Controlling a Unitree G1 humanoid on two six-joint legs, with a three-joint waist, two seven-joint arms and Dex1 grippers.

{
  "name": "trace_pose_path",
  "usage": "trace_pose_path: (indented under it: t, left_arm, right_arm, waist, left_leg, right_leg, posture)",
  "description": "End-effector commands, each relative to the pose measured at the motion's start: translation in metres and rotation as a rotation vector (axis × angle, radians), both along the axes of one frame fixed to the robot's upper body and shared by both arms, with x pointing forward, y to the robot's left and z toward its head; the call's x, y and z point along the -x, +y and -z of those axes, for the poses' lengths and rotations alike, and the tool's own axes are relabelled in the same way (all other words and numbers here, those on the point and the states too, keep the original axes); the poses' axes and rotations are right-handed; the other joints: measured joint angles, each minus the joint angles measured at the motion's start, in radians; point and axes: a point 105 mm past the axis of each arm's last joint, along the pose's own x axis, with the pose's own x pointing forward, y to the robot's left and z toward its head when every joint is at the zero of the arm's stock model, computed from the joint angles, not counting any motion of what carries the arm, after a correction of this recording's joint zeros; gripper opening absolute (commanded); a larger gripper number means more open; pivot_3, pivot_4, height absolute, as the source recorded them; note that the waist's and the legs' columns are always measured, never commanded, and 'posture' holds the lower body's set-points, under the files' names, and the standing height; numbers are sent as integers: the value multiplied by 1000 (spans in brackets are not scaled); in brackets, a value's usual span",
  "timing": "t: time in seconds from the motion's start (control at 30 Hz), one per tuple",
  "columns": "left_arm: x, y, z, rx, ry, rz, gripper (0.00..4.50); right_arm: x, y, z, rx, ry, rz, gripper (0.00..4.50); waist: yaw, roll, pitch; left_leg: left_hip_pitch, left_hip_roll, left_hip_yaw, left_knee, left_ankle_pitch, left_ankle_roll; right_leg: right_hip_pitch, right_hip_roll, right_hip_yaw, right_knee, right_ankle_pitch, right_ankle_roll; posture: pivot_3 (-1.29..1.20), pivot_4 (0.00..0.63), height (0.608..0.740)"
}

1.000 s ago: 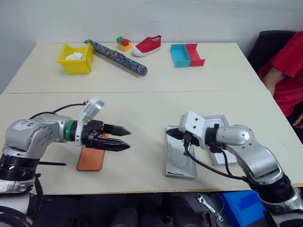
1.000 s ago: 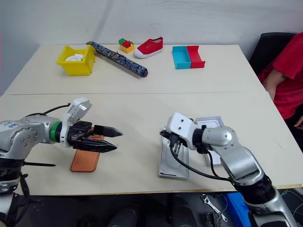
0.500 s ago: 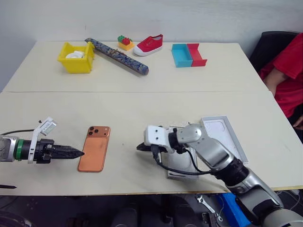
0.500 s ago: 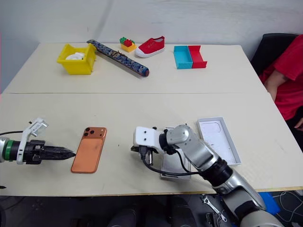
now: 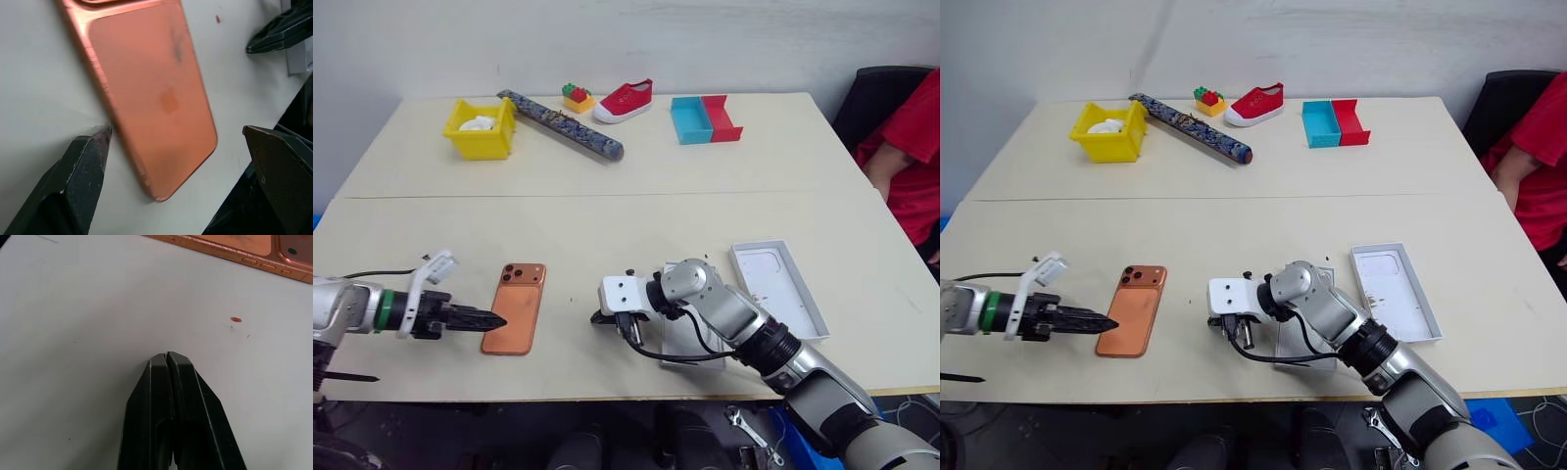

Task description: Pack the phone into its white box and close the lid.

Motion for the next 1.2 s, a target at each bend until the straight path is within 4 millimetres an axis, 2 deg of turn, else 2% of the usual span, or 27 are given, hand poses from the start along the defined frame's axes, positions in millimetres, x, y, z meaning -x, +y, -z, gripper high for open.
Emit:
trace_pose_path:
  t: [0.03,0.17,0.27,0.33,0.5,0.77,0.9,1.03,1.2]
  left_arm:
    - [15,-40,42,17,169,62,4500]
    - [12,-64,42,53,183,60,4500]
    - [8,-77,43,71,193,32,4500]
    - [5,-78,45,58,191,6,4500]
    - [-3,-64,47,41,194,-87,4500]
    - [1,-62,47,27,223,-73,4500]
    - [3,-87,42,99,236,9,4500]
    - [3,-109,28,249,225,63,4500]
    - [-2,-105,25,318,243,11,4500]
  right_arm:
    - [1,3,-2,-3,-15,-18,41]
    - [-2,4,-1,-4,-19,0,41]
    - [-4,3,0,-3,-22,14,41]
    - [-6,2,1,2,-32,26,41]
    - [-14,-5,2,18,-61,48,41]
    - [-18,-5,2,20,-76,53,41]
    - [-17,9,-4,-37,-40,61,41]
    - [-16,11,-6,-47,-35,64,41]
    - [-15,5,0,-34,-25,70,41]
  waist:
    - [5,4,-3]
    - [11,6,-5]
    - [13,5,-6]
    - [15,4,-6]
    - [16,4,-6]
    - [9,4,-6]
    - [9,4,-6]
    - [12,4,-6]
    - [15,4,-6]
  left_leg:
    - [1,-1,0,0,0,1]
    - [12,-6,0,-1,1,3]
    - [18,-9,-2,-1,1,4]
    - [21,-11,-2,-1,1,4]
    - [30,-11,-4,-3,1,2]
    - [32,-11,-8,-3,2,-2]
    - [32,-11,-8,-4,2,-3]
    - [32,-11,-10,-4,1,-4]
    - [31,-12,-14,-5,0,-5]
  right_leg:
    - [0,-1,1,1,0,0]
    - [9,-4,6,5,0,1]
    - [17,-5,10,2,-4,7]
    - [18,-7,13,4,-6,10]
    - [26,-7,13,4,-7,13]
    - [28,-7,11,4,-8,13]
    - [28,-7,11,4,-8,13]
    - [29,-7,11,3,-8,13]
    - [30,-6,11,0,-8,14]
  posture:
    - [0,150,740]
    - [0,150,740]
    - [0,150,740]
    - [0,150,740]
    - [0,150,740]
    - [0,150,740]
    - [0,150,740]
    - [0,150,740]
    - [0,150,740]
